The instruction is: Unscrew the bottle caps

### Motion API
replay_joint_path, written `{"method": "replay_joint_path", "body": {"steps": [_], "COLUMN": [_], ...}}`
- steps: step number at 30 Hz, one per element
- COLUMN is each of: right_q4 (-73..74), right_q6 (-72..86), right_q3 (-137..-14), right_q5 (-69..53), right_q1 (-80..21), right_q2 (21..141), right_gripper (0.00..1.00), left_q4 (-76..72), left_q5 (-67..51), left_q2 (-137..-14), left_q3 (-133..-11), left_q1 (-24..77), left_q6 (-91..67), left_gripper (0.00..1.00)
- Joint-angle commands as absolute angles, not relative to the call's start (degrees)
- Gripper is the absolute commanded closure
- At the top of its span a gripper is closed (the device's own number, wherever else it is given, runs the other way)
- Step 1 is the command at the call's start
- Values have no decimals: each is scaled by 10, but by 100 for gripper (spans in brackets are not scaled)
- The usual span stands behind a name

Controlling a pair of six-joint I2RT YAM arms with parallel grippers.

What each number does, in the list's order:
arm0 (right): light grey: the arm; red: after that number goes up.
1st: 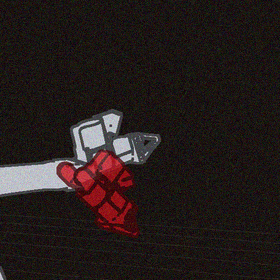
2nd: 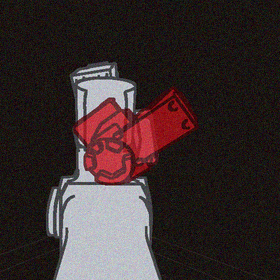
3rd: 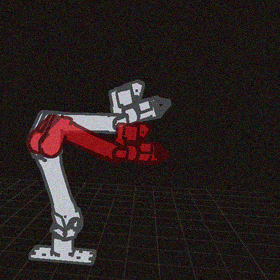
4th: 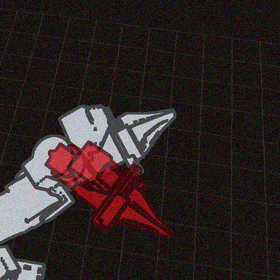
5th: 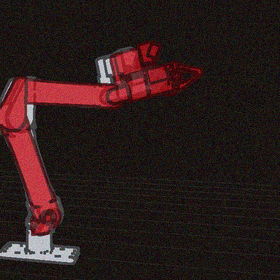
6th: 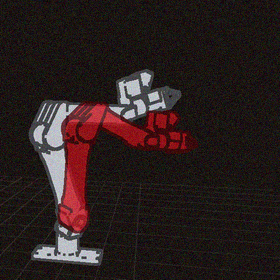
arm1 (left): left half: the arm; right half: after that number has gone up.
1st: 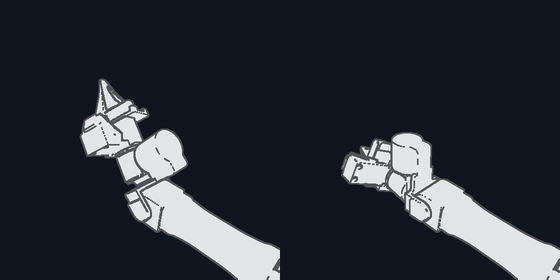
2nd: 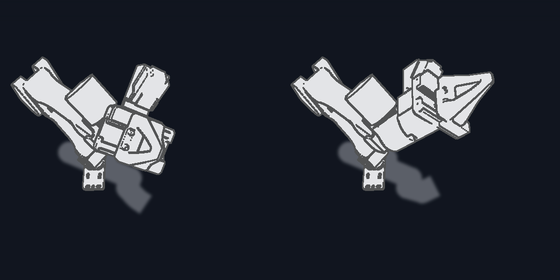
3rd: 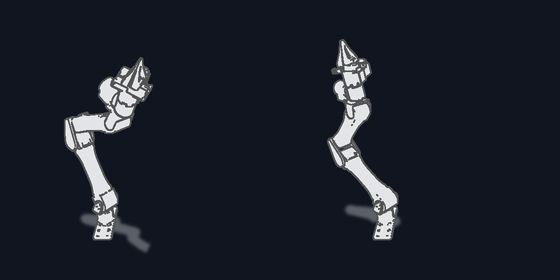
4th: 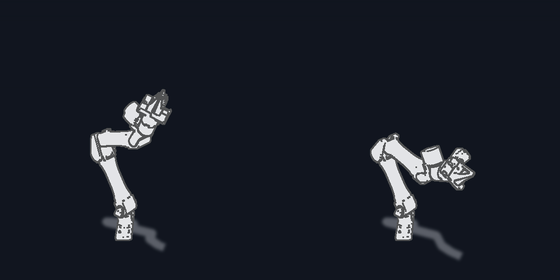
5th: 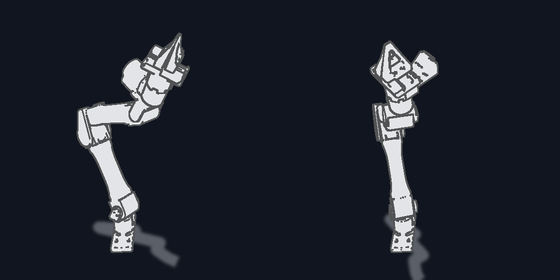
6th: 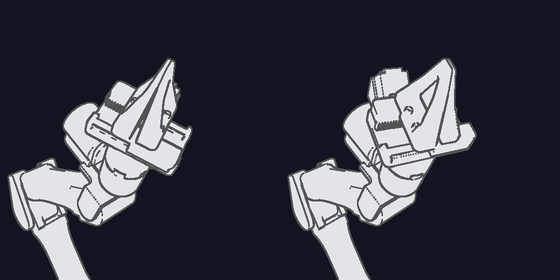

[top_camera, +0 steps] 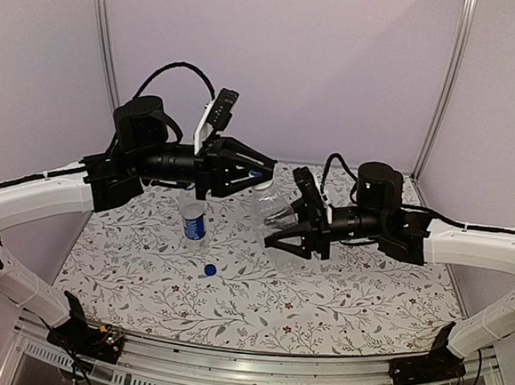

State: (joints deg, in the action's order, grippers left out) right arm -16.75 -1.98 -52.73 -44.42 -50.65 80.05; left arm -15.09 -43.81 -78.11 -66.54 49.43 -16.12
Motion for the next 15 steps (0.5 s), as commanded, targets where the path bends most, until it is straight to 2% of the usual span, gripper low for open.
{"method": "replay_joint_path", "body": {"steps": [1, 9, 15], "right_q4": [-160, -137, -136], "right_q6": [-33, -49, -53], "right_q3": [-523, -536, -535], "right_q5": [-333, -203, -156], "right_q1": [-505, -505, -507], "right_q2": [768, 760, 766], "right_gripper": [73, 74, 74], "left_q4": [-114, 14, 10], "left_q5": [-257, 27, 85], "left_q2": [-740, -761, -785], "left_q3": [-645, -699, -705], "left_q1": [500, 554, 572], "left_q6": [-204, -282, -313], "left_gripper": [100, 100, 100]}}
